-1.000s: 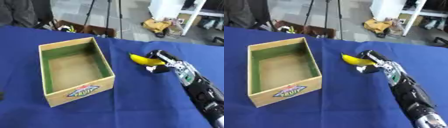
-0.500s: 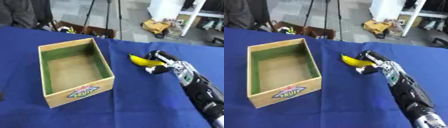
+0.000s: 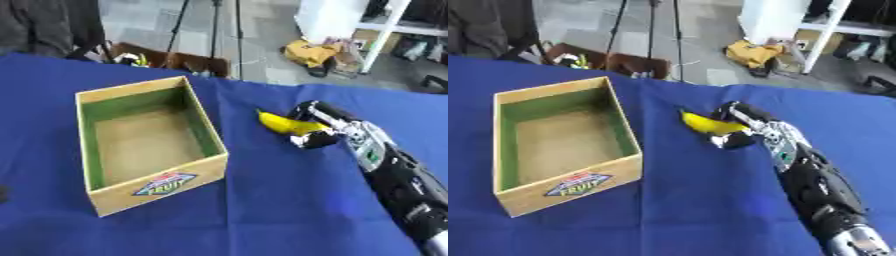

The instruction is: Pick up objects on the table and place them in the box.

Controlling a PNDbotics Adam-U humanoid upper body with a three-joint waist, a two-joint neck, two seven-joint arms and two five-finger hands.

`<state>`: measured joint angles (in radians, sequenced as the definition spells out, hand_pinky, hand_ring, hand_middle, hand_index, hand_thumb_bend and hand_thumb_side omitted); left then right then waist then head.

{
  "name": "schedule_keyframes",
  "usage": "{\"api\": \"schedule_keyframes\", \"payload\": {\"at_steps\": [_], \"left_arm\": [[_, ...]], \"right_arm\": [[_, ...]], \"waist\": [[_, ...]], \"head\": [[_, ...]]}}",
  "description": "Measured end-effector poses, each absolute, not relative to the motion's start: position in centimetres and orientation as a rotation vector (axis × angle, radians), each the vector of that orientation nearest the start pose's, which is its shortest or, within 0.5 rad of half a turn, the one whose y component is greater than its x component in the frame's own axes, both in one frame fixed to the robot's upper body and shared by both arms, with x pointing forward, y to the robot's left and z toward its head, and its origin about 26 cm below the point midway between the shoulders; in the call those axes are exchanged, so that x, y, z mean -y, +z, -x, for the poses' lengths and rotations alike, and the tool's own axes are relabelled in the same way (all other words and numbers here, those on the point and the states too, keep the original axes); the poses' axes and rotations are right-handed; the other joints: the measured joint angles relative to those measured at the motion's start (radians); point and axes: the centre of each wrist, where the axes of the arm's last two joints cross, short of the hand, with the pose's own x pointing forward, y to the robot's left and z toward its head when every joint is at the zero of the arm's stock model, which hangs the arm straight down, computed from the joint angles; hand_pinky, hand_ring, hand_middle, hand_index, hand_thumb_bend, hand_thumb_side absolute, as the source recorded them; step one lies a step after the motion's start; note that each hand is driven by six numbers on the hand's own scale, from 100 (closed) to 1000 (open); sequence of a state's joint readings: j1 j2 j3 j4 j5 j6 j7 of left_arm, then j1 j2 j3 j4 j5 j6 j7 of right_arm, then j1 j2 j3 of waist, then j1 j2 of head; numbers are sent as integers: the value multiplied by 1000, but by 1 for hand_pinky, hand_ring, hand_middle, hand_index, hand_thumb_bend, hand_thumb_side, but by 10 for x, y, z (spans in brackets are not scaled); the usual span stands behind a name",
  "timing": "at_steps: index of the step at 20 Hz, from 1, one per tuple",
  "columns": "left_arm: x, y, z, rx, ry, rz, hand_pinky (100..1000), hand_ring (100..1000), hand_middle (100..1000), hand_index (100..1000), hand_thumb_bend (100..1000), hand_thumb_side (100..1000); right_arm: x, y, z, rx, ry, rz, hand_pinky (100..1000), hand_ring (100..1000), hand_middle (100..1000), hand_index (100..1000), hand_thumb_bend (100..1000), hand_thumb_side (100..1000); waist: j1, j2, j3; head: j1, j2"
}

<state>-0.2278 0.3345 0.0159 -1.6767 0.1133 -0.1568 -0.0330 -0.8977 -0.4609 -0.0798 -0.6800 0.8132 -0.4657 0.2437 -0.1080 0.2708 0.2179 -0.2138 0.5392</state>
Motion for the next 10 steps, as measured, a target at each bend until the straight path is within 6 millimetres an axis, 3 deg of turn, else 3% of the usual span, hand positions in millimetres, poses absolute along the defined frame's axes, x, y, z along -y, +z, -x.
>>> {"api": "schedule_keyframes", "payload": {"at_steps": [10], "left_arm": [[-299, 106, -327, 2043, -280, -92, 644, 633, 665, 770, 445, 905]], "right_arm": [[355, 134, -474, 1592, 1236, 732, 700, 421, 514, 612, 104, 276]], "waist": [[0, 0, -3]], "head": [[0, -4]]}}
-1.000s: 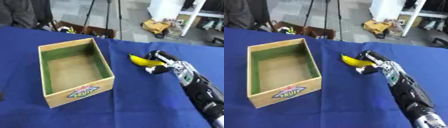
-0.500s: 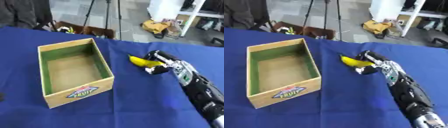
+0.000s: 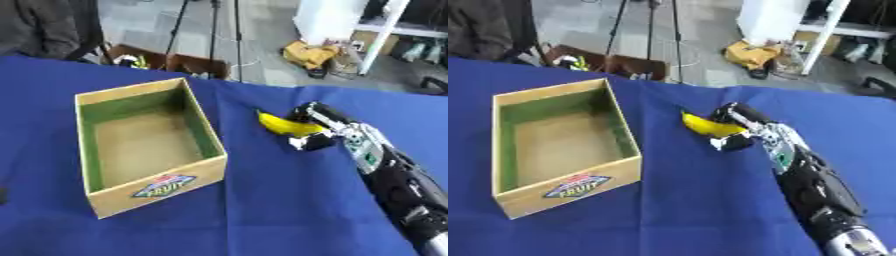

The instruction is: Pick up objects on the table and place them in the box.

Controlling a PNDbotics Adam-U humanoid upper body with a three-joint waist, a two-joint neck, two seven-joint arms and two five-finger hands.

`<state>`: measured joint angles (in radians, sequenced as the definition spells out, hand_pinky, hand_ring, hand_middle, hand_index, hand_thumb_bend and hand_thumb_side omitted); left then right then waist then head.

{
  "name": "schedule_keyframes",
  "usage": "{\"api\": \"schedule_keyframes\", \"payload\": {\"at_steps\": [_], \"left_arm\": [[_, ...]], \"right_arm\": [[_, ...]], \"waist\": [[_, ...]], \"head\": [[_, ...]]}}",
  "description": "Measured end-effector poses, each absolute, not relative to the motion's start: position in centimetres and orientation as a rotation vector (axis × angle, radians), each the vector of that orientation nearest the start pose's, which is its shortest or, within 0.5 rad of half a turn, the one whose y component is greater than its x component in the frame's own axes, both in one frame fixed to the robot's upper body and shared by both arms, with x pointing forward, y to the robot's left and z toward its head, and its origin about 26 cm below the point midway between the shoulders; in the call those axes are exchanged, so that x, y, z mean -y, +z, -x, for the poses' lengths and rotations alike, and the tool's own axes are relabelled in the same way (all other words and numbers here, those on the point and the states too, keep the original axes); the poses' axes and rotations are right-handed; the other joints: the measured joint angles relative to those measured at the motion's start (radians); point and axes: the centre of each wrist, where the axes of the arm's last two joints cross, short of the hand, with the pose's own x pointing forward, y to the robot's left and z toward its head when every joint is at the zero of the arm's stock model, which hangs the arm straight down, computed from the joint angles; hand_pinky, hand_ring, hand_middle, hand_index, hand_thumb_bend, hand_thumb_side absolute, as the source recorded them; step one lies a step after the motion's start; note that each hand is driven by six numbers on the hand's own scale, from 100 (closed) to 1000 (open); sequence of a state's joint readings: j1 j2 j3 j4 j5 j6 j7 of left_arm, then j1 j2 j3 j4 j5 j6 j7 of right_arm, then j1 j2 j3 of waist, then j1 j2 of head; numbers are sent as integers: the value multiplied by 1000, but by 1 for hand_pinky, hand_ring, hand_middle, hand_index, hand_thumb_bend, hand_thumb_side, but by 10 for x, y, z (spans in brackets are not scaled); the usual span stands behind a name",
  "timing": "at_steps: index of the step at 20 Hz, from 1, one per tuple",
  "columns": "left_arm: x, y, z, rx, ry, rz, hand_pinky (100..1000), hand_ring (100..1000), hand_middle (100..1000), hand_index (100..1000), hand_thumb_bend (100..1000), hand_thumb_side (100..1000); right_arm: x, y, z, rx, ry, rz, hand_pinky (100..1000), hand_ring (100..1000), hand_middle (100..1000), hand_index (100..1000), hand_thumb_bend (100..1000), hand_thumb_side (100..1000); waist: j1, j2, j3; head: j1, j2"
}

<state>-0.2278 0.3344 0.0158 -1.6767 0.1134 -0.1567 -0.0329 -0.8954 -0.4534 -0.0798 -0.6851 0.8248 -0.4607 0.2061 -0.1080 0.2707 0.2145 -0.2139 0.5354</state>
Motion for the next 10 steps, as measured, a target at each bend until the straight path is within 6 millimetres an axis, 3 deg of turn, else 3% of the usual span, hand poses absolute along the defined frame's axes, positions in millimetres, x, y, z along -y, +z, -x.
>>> {"api": "schedule_keyframes", "payload": {"at_steps": [10], "left_arm": [[-299, 106, -327, 2042, -279, -92, 645, 633, 666, 770, 443, 906]], "right_arm": [[351, 142, -472, 1671, 1224, 742, 698, 419, 514, 612, 103, 273]], "waist": [[3, 0, -11]], "head": [[1, 0]]}}
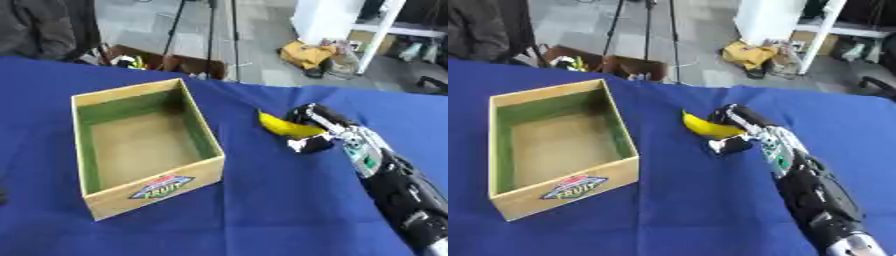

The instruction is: Pick up objects on the table and place them in the box.

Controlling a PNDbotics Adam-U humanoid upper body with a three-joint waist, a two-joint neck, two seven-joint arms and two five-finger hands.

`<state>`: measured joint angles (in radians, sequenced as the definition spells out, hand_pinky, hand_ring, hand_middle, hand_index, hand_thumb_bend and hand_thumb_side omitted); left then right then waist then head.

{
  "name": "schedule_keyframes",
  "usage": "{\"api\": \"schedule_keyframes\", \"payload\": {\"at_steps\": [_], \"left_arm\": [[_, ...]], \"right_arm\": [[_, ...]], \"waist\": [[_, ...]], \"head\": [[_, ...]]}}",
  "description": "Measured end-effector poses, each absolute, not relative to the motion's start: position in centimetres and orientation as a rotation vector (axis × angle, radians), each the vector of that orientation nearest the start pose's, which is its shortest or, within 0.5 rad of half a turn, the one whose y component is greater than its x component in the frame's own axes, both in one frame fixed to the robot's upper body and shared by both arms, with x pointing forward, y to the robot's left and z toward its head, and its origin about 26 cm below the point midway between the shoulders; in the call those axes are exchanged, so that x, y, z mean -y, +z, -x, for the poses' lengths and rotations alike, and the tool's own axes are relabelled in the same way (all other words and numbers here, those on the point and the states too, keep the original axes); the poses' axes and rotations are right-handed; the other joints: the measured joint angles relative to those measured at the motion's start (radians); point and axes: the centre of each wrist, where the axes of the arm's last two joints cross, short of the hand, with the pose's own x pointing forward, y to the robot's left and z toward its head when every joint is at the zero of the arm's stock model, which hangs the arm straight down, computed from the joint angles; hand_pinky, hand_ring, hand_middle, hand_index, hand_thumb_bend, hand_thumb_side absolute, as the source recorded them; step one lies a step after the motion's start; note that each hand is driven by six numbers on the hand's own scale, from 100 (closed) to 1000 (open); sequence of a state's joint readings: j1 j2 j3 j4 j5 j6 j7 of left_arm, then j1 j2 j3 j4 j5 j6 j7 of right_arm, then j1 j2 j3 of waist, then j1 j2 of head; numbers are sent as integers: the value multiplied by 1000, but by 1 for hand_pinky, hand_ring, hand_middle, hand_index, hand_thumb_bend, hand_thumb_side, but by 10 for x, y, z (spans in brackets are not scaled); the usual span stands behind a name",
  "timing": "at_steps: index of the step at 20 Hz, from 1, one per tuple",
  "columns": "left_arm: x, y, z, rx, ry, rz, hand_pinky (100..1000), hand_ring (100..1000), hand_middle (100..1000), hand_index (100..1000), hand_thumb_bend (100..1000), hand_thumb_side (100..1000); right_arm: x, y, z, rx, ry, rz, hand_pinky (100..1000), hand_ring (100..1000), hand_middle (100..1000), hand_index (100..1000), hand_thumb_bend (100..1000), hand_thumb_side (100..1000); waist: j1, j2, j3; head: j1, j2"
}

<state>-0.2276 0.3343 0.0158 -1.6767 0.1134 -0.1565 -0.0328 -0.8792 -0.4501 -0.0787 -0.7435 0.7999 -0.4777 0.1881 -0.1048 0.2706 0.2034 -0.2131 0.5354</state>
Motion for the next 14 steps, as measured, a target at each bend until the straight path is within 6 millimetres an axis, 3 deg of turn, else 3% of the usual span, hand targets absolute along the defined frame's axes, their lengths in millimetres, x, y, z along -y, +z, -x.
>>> {"api": "schedule_keyframes", "payload": {"at_steps": [8, 14], "left_arm": [[-299, 105, -327, 2041, -278, -92, 645, 635, 666, 770, 443, 905], [-299, 105, -327, 2041, -278, -92, 644, 635, 666, 770, 442, 905]], "right_arm": [[343, 161, -474, 1745, 1228, 757, 703, 436, 530, 629, 128, 297], [343, 158, -473, 1688, 1266, 730, 762, 674, 714, 775, 260, 400]], "waist": [[1, -7, -3], [4, -7, -5]], "head": [[1, 0], [1, 0]]}}
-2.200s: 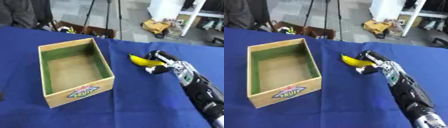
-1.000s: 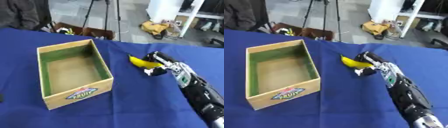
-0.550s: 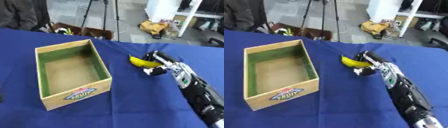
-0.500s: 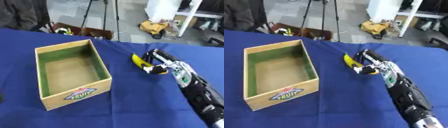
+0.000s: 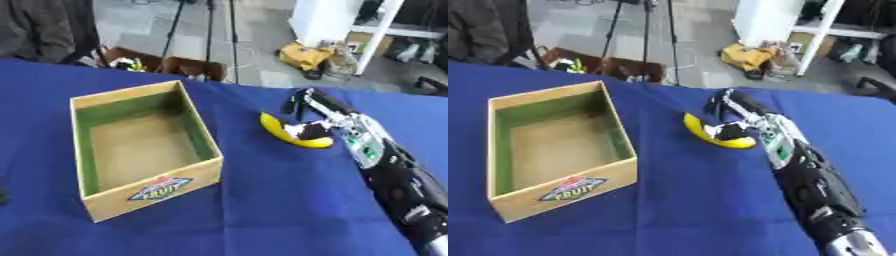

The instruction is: Pick up objects on the table and place them in the box.

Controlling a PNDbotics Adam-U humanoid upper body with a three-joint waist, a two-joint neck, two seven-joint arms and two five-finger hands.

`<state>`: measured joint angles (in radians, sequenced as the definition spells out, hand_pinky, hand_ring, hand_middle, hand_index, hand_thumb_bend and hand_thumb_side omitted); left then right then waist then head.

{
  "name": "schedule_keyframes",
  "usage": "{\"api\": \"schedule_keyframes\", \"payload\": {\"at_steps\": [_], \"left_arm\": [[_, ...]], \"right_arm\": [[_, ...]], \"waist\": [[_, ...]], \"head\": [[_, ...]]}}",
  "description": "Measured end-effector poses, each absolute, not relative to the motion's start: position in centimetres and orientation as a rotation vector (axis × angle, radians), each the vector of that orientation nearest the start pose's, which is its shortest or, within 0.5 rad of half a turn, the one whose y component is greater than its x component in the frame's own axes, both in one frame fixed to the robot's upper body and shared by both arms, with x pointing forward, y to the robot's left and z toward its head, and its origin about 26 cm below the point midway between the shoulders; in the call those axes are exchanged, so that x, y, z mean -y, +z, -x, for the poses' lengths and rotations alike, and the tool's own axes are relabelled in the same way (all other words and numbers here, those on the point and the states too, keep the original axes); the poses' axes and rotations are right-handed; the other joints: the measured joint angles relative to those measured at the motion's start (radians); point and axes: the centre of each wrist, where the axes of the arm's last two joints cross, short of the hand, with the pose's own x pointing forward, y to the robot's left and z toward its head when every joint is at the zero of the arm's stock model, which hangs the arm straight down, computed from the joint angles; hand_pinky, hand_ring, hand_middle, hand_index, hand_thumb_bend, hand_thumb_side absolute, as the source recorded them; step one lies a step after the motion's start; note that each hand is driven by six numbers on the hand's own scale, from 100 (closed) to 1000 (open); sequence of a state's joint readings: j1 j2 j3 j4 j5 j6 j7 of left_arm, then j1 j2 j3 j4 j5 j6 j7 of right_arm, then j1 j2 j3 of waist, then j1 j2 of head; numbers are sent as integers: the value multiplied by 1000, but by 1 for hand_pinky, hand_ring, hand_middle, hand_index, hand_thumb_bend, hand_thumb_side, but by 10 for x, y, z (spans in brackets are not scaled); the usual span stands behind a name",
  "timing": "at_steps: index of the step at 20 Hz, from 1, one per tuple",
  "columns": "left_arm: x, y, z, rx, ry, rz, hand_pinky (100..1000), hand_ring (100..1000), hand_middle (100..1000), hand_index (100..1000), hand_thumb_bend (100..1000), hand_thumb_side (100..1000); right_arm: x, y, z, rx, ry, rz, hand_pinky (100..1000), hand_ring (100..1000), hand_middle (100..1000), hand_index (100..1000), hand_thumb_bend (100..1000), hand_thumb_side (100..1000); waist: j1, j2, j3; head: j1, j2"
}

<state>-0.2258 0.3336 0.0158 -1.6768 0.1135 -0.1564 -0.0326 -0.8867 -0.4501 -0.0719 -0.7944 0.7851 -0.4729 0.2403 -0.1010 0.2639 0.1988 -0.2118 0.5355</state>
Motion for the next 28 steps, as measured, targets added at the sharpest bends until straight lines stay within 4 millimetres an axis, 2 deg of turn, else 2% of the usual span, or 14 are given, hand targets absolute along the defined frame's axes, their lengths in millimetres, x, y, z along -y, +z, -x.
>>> {"api": "schedule_keyframes", "payload": {"at_steps": [6, 12, 20, 28], "left_arm": [[-299, 105, -327, 2041, -278, -92, 644, 635, 666, 770, 442, 904], [-299, 105, -327, 2041, -278, -92, 643, 635, 666, 770, 441, 905], [-299, 105, -327, 2041, -278, -92, 643, 636, 666, 770, 440, 906], [-299, 105, -327, 2041, -277, -92, 643, 636, 667, 770, 439, 907]], "right_arm": [[347, 138, -472, 1559, 1304, 671, 763, 688, 722, 774, 255, 400], [348, 138, -473, 1550, 1299, 672, 757, 673, 710, 765, 241, 389], [348, 136, -473, 1537, 1313, 676, 778, 742, 769, 801, 265, 400], [348, 138, -473, 1530, 1330, 676, 759, 679, 730, 782, 235, 380]], "waist": [[1, 0, -2], [1, 0, -1], [1, 0, -1], [1, 0, -1]], "head": [[0, 0], [0, 0], [0, 0], [-1, 0]]}}
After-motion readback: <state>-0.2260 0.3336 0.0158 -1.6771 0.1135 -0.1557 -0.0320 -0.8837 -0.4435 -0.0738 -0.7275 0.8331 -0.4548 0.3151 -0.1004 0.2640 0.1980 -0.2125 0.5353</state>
